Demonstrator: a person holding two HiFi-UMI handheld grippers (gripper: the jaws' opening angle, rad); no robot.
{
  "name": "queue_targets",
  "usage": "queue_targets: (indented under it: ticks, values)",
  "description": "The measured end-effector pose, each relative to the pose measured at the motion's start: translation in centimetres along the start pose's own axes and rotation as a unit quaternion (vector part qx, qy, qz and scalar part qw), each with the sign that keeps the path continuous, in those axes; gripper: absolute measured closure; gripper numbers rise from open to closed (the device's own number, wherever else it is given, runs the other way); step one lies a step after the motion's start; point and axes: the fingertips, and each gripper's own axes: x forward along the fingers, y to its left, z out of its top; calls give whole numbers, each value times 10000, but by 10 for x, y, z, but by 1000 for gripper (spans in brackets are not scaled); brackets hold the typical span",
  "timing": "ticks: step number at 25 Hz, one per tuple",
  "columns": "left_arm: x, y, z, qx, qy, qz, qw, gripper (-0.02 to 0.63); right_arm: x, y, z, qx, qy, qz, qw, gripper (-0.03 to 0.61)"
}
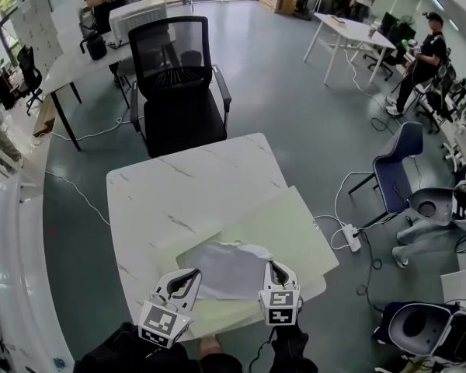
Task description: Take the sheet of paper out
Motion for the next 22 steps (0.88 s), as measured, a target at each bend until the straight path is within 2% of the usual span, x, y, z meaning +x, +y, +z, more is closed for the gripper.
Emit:
queue_targets:
  ticks: [12, 22]
  values:
    - [-48, -21, 51, 189, -401, -199, 9988, 589, -77, -12, 58, -172, -442, -550, 9974, 561]
    - [-84, -39, 76, 373, -762, -493, 9952, 589, -141, -9, 93, -281, -871, -1048, 9903, 561]
